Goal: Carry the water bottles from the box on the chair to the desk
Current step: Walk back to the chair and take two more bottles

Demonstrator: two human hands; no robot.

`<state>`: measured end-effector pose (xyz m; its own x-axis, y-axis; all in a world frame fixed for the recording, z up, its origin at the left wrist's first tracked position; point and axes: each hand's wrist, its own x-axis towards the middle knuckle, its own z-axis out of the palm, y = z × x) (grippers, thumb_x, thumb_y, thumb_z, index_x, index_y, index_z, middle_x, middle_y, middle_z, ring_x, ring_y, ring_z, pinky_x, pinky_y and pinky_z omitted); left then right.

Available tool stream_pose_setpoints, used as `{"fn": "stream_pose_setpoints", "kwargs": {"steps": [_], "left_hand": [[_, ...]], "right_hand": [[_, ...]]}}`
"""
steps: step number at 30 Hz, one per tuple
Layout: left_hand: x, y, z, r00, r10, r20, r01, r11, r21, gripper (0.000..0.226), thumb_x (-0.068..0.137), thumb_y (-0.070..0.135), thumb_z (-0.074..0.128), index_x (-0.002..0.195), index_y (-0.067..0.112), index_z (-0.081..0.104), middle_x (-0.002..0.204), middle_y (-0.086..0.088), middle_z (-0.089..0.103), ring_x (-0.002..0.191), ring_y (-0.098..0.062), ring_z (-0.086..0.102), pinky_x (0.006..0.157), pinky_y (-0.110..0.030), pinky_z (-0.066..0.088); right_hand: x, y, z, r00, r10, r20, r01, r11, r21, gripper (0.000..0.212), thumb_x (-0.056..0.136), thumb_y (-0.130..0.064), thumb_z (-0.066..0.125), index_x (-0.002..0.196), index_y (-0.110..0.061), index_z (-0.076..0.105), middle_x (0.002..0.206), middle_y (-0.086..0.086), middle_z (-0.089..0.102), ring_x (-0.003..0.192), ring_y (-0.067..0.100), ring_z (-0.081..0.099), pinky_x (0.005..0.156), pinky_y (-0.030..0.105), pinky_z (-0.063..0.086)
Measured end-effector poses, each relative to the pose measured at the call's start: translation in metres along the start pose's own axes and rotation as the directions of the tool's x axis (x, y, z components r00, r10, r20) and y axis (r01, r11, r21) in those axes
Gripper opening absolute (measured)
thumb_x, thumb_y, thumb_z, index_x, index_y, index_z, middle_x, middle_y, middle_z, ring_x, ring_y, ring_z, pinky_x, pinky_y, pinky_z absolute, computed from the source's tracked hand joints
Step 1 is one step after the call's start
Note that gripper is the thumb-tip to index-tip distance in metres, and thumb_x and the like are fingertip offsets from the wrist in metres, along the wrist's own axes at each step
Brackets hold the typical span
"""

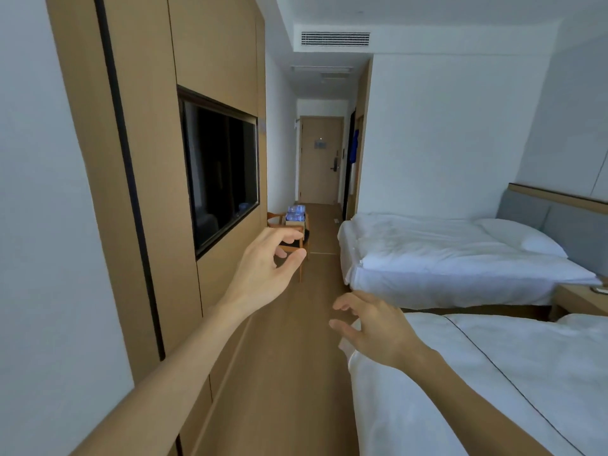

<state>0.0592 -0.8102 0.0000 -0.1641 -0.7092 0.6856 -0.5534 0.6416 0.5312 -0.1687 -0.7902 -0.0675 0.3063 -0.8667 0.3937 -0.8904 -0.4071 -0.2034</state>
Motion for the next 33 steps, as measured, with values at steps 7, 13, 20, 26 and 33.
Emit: {"fn": "stream_pose_setpoints", "kwargs": {"steps": [7, 13, 20, 26, 33], "left_hand": [[0.100, -0.091, 0.069, 0.999, 0.022, 0.028, -0.022, 1.000, 0.018, 0.026, 0.092, 0.036, 0.059, 0.118, 0.035, 0.059, 0.112, 0.023, 0.053, 0.091, 0.002, 0.058, 0.072, -0.001, 0.039], [0.201, -0.160, 0.131, 1.000, 0.024, 0.019, -0.024, 0.999, 0.025, 0.022, 0.093, 0.032, 0.060, 0.114, 0.036, 0.060, 0.105, 0.019, 0.056, 0.092, 0.001, 0.056, 0.072, -0.001, 0.040], [0.309, -0.240, 0.190, 1.000, -0.024, 0.015, 0.023, 0.998, 0.051, 0.022, 0.092, 0.032, 0.061, 0.114, 0.036, 0.060, 0.104, 0.017, 0.058, 0.092, 0.002, 0.057, 0.074, -0.001, 0.039], [0.391, -0.314, 0.235, 0.999, -0.045, 0.002, 0.045, 0.999, 0.026, 0.021, 0.092, 0.031, 0.060, 0.112, 0.039, 0.060, 0.102, 0.016, 0.057, 0.088, 0.000, 0.058, 0.068, -0.003, 0.040], [0.493, -0.429, 0.288, 0.999, -0.042, 0.004, 0.042, 0.999, 0.007, 0.021, 0.092, 0.031, 0.060, 0.113, 0.037, 0.060, 0.102, 0.018, 0.056, 0.089, 0.000, 0.058, 0.067, -0.006, 0.042]], "right_hand": [[0.116, 0.083, 0.048, 0.998, 0.055, 0.010, -0.055, 0.998, 0.007, 0.034, 0.093, -0.055, 0.051, 0.120, -0.034, 0.054, 0.119, -0.018, 0.058, 0.103, 0.005, 0.056, 0.086, 0.026, 0.048], [0.229, 0.170, 0.088, 1.000, 0.010, 0.010, -0.011, 1.000, 0.029, 0.034, 0.093, -0.055, 0.049, 0.120, -0.034, 0.053, 0.118, -0.016, 0.058, 0.106, 0.005, 0.055, 0.088, 0.026, 0.046], [0.363, 0.258, 0.116, 0.999, -0.021, 0.034, 0.019, 0.998, 0.065, 0.034, 0.093, -0.057, 0.047, 0.119, -0.036, 0.051, 0.117, -0.017, 0.056, 0.107, 0.007, 0.054, 0.089, 0.031, 0.048], [0.463, 0.314, 0.153, 0.998, -0.051, 0.048, 0.050, 0.998, 0.037, 0.035, 0.092, -0.057, 0.047, 0.120, -0.035, 0.051, 0.116, -0.016, 0.057, 0.107, 0.010, 0.055, 0.086, 0.033, 0.047], [0.596, 0.377, 0.208, 0.997, -0.051, 0.055, 0.051, 0.999, 0.011, 0.034, 0.093, -0.056, 0.048, 0.118, -0.034, 0.052, 0.116, -0.014, 0.057, 0.106, 0.011, 0.055, 0.086, 0.035, 0.050]]}}
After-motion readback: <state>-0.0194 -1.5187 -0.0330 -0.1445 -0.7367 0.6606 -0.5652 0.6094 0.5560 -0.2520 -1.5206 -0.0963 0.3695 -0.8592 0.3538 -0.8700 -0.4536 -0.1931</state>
